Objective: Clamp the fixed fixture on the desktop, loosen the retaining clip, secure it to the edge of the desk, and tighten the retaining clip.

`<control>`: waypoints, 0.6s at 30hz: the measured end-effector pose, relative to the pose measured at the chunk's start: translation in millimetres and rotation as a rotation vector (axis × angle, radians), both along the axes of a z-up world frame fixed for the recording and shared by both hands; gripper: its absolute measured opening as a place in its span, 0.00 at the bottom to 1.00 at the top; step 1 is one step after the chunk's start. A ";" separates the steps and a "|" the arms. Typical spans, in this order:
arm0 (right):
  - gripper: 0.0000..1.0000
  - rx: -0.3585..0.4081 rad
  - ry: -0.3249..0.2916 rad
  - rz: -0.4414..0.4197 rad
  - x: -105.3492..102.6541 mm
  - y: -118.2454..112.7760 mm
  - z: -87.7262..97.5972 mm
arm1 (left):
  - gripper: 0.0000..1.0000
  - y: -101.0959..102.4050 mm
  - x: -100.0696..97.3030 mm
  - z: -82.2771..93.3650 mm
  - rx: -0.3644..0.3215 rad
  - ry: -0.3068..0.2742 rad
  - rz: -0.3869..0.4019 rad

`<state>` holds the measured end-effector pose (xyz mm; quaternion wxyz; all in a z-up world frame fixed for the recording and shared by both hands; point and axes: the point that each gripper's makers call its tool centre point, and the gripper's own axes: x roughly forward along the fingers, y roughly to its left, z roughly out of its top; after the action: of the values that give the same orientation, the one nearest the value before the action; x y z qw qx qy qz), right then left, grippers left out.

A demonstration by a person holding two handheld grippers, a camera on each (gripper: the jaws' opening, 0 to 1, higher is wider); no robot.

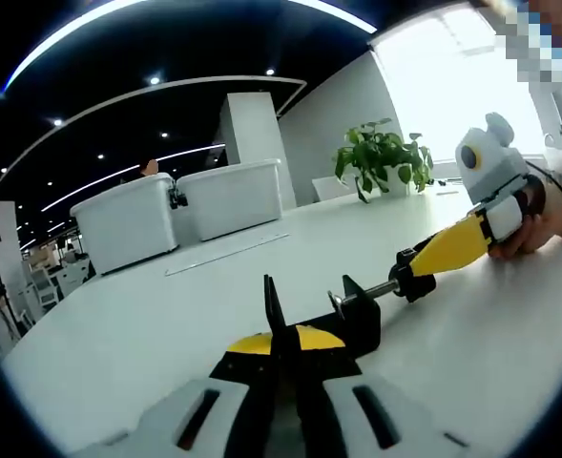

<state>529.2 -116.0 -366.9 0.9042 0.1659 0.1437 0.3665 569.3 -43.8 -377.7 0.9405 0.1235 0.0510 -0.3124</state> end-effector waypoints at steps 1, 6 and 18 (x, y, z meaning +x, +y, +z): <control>0.24 0.000 -0.001 0.000 -0.1 -0.3 0.1 | 0.06 0.0 0.0 0.0 0.000 -0.001 0.000; 0.23 -0.168 -0.132 0.007 -0.3 1.7 -0.2 | 0.06 0.4 0.0 0.1 0.001 -0.002 0.002; 0.23 -0.808 -0.703 0.051 -5.5 16.2 5.9 | 0.06 0.2 0.2 -0.1 0.002 -0.003 0.001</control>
<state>523.7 -99.8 -360.9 0.8805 -0.3314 -0.0340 0.3373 569.5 -43.5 -377.7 0.9406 0.1247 0.0500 -0.3119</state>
